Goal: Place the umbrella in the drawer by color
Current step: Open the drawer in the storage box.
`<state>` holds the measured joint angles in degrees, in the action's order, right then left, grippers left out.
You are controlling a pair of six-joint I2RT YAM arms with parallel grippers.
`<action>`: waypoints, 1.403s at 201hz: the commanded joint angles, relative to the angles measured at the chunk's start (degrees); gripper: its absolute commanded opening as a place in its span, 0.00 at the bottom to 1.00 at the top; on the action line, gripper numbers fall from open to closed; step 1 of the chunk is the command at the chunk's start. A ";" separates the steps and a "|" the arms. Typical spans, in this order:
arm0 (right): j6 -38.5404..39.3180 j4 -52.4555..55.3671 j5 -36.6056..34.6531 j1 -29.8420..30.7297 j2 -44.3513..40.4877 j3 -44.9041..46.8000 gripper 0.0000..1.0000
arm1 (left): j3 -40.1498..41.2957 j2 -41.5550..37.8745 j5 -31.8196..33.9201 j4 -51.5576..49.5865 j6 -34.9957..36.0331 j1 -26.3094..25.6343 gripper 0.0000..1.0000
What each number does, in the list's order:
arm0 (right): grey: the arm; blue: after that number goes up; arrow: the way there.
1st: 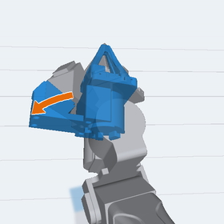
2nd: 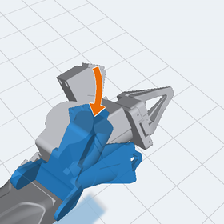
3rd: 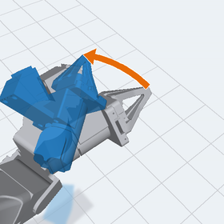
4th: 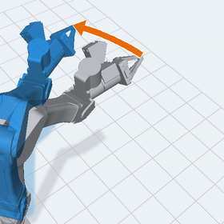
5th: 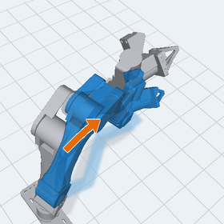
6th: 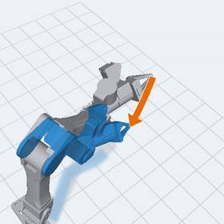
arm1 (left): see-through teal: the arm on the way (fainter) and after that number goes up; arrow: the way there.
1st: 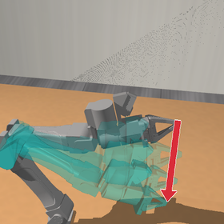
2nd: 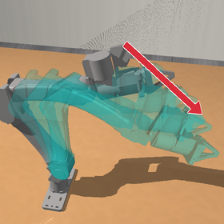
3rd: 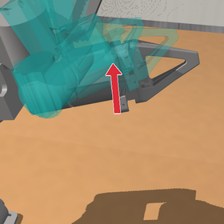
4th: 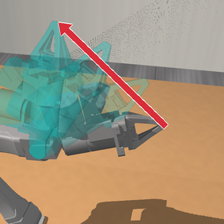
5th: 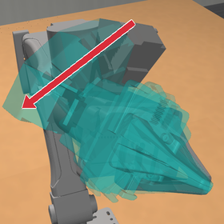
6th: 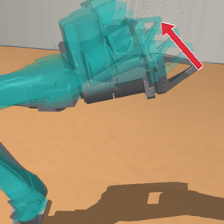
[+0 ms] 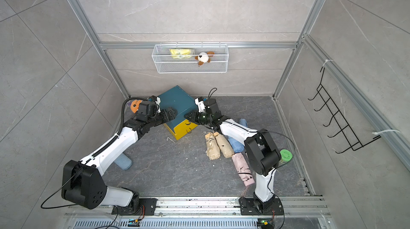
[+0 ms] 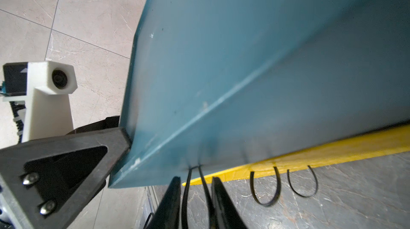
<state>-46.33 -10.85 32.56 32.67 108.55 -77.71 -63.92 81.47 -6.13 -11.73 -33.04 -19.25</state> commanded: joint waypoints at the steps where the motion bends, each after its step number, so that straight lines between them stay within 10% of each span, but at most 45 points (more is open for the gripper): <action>1: 1.44 1.35 -0.43 0.30 -0.21 -1.67 0.20 | 1.76 1.50 0.86 -3.48 1.27 -0.49 0.96; 56: 6.44 6.58 -2.30 0.32 -3.66 -0.58 0.04 | 2.31 2.02 0.89 -3.26 0.26 -0.44 0.95; 282: 16.34 15.16 -5.64 0.29 -24.08 20.20 0.04 | 1.61 2.03 1.86 -3.65 -0.19 -0.44 0.95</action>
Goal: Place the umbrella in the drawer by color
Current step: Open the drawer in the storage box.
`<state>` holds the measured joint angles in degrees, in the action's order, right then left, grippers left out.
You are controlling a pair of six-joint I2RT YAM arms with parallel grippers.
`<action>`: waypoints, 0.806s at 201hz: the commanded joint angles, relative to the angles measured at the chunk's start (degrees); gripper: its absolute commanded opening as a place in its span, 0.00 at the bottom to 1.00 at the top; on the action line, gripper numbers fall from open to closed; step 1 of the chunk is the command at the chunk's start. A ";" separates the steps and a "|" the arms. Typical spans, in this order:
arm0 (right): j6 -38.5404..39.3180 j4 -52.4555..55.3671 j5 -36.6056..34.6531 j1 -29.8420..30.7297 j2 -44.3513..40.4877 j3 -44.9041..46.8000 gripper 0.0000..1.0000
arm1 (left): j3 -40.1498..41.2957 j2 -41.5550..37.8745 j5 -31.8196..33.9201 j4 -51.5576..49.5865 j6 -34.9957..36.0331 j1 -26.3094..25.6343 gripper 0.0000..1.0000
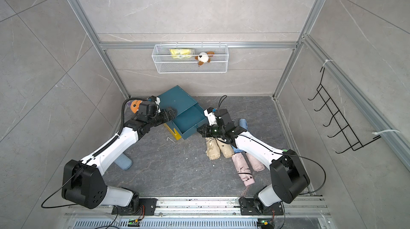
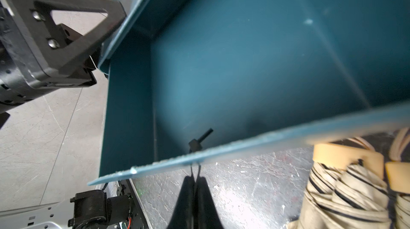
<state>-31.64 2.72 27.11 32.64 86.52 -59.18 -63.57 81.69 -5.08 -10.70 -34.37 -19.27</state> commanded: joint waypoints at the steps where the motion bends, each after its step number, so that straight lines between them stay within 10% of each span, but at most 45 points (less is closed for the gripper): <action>1: 1.66 1.63 -0.21 0.32 -2.10 1.73 0.04 | 1.26 1.81 0.84 -4.68 1.23 -0.38 0.95; 106: 2.67 2.70 -0.82 0.32 -4.44 3.11 0.08 | 0.82 1.23 0.70 -5.18 1.21 -0.42 0.95; 162: 3.62 4.71 -3.33 0.36 -6.21 2.60 0.61 | -1.60 -4.51 3.47 -8.73 1.86 -0.33 1.00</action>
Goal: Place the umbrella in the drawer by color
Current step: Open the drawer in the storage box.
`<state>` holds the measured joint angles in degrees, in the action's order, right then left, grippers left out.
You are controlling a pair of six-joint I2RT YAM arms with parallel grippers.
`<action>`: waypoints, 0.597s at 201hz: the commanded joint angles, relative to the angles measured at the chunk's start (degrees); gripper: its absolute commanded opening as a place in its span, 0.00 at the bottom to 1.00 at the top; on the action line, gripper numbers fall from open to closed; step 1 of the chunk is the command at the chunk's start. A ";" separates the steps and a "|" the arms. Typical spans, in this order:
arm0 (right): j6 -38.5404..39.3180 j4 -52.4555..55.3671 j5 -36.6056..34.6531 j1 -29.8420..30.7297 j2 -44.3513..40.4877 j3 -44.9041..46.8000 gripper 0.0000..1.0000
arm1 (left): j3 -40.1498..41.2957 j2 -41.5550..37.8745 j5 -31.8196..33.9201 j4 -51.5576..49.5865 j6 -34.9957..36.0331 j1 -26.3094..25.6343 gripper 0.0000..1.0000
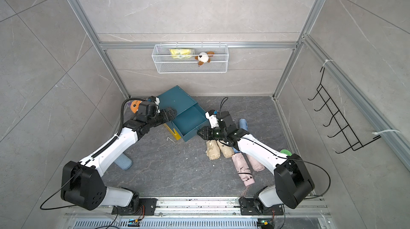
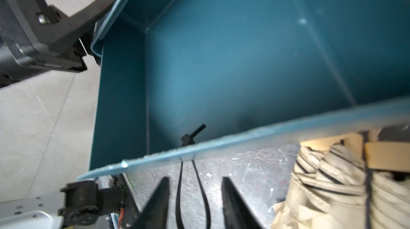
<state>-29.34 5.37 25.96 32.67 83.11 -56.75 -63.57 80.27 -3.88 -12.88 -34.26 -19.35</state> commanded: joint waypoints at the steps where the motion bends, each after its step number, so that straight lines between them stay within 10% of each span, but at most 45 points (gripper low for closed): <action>1: 1.42 2.27 -2.43 0.32 -2.92 0.16 0.63 | -1.67 -3.18 2.28 -6.63 1.79 -0.25 1.00; 120: 5.96 14.32 -14.58 0.29 -12.97 -0.36 0.78 | -8.16 -16.48 0.85 -17.84 6.82 -6.48 1.00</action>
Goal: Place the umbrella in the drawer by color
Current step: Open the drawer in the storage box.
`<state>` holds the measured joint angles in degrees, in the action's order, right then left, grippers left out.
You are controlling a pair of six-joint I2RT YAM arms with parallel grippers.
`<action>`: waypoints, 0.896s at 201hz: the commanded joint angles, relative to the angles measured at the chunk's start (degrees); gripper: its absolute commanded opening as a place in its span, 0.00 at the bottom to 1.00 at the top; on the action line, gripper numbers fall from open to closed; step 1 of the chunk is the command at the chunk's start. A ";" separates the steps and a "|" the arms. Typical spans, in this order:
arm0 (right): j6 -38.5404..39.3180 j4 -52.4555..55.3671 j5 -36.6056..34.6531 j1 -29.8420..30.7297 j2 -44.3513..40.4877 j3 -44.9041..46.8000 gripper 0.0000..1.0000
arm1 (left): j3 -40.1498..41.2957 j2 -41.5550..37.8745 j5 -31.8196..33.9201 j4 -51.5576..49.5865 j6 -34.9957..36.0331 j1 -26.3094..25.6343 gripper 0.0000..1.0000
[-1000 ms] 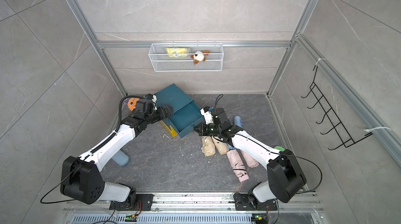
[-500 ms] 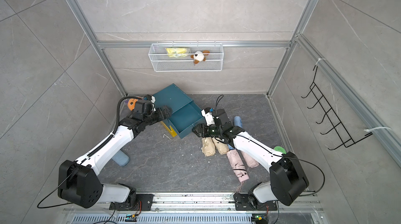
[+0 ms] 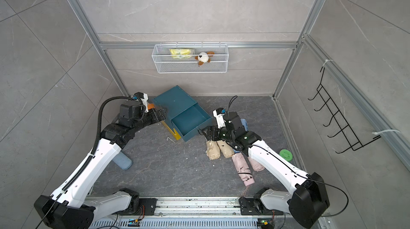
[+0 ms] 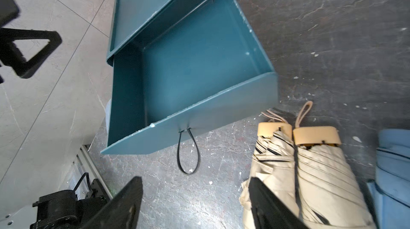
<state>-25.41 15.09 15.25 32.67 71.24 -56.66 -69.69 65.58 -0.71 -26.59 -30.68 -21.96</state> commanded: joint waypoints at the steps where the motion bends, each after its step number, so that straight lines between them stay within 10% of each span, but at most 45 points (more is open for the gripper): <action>1: 2.03 4.59 -3.87 0.34 -1.11 -0.45 0.78 | -2.03 -1.82 -2.30 -4.29 3.29 -4.15 1.00; 61: 2.60 7.72 -10.17 1.26 1.70 1.53 0.77 | 6.93 -5.72 -7.40 -5.13 3.79 -16.30 1.00; 180: 0.67 2.21 -18.60 6.01 17.45 4.08 0.76 | 20.99 -9.07 -9.59 7.77 1.80 -21.48 1.00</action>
<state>-24.43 18.00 0.51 38.35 87.05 -53.12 -49.34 57.98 -9.39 -22.70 -28.93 -43.16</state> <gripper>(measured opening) 0.761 0.997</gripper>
